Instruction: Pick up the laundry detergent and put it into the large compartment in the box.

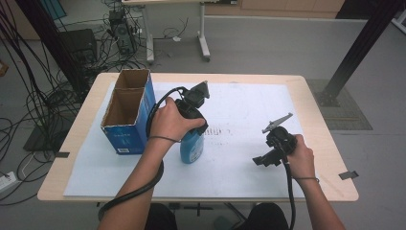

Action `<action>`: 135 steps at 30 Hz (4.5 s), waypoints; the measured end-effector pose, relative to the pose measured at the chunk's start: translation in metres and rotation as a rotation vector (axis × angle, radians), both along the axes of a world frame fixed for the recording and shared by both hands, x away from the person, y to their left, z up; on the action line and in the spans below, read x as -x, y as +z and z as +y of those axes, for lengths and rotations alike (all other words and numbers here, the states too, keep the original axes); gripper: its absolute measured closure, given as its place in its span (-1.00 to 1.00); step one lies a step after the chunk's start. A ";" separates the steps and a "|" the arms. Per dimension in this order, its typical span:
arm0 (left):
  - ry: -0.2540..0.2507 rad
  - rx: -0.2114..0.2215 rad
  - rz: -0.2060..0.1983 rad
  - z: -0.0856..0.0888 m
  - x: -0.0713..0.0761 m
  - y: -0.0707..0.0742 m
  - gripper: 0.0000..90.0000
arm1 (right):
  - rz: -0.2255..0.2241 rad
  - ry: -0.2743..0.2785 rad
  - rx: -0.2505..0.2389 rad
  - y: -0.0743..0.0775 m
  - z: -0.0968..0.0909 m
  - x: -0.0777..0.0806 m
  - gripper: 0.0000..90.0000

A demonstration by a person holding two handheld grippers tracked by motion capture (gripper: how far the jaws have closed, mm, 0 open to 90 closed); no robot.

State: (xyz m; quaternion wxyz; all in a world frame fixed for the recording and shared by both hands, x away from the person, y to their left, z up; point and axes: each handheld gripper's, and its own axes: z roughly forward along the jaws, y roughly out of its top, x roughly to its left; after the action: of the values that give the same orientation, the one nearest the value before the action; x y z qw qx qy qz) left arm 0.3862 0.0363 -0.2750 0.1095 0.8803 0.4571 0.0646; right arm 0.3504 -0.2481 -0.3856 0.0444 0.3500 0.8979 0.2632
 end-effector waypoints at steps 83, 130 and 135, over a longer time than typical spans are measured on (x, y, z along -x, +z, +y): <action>0.000 -0.002 -0.008 0.000 0.002 0.000 -0.17 | -0.013 0.011 0.022 0.011 0.003 -0.011 -0.87; 0.000 -0.010 -0.003 -0.001 0.001 0.000 -0.17 | -0.014 -0.004 0.016 0.011 -0.002 -0.012 -0.88; -0.002 -0.011 -0.007 -0.002 0.002 0.000 -0.17 | -0.012 -0.005 0.017 0.010 -0.002 -0.013 -0.88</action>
State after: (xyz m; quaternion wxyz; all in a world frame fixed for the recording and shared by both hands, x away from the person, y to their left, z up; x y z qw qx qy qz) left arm 0.3841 0.0347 -0.2751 0.1062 0.8811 0.4555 0.0699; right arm 0.3637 -0.2504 -0.3761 0.0533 0.3501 0.8990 0.2577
